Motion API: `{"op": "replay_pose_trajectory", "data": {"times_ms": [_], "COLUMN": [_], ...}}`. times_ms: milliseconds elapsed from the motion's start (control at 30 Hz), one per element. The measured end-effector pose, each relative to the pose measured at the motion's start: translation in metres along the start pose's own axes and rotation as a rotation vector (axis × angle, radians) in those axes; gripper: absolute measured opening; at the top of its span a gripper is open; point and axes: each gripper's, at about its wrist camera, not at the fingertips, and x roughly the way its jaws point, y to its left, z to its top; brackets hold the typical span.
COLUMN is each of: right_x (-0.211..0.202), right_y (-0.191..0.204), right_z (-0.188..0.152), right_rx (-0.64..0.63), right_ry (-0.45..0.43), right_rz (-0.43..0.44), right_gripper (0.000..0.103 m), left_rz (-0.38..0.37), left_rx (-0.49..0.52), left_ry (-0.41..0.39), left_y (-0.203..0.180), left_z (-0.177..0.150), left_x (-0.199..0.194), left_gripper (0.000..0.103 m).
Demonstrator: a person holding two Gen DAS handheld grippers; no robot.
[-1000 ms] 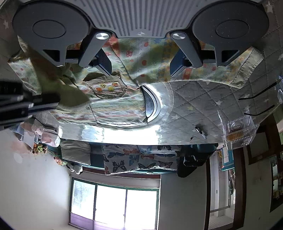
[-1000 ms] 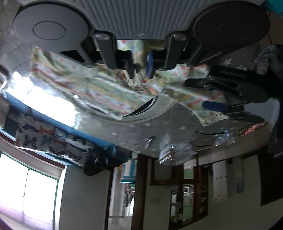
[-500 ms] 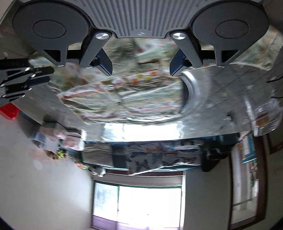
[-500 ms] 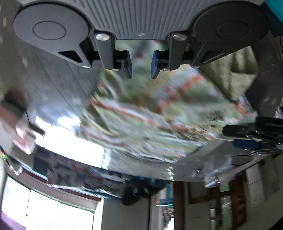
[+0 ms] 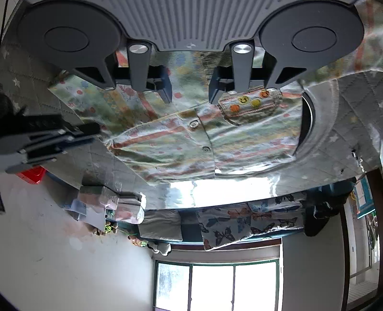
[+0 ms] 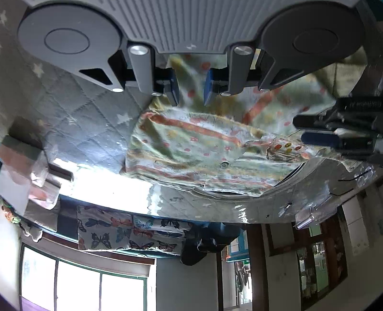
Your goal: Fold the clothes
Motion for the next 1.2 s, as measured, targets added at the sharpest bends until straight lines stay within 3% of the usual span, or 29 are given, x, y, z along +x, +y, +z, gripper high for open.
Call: {"op": "replay_pose_trajectory", "data": {"times_ms": [133, 333, 867, 1000, 1200], "right_x": [0.018, 0.012, 0.021, 0.028, 0.020], "right_y": [-0.007, 0.002, 0.083, 0.095, 0.103], "right_z": [-0.005, -0.001, 0.015, 0.010, 0.011], "right_rx": [0.024, -0.018, -0.158, -0.192, -0.202], "right_ry": [0.027, 0.023, 0.004, 0.023, 0.000], "right_rz": [0.002, -0.016, 0.168, 0.167, 0.180], "right_gripper": [0.020, 0.021, 0.022, 0.022, 0.023], "left_rz": [0.003, 0.022, 0.034, 0.055, 0.144], "left_rx": [-0.010, -0.033, -0.047, -0.071, -0.147], "left_ry": [0.013, 0.022, 0.000, -0.011, -0.054], "left_y": [0.005, 0.014, 0.020, 0.027, 0.054], "left_z": [-0.005, -0.011, -0.025, -0.026, -0.030], "left_x": [0.008, 0.009, -0.013, -0.024, -0.050], "left_gripper": [0.029, 0.029, 0.030, 0.050, 0.059]}}
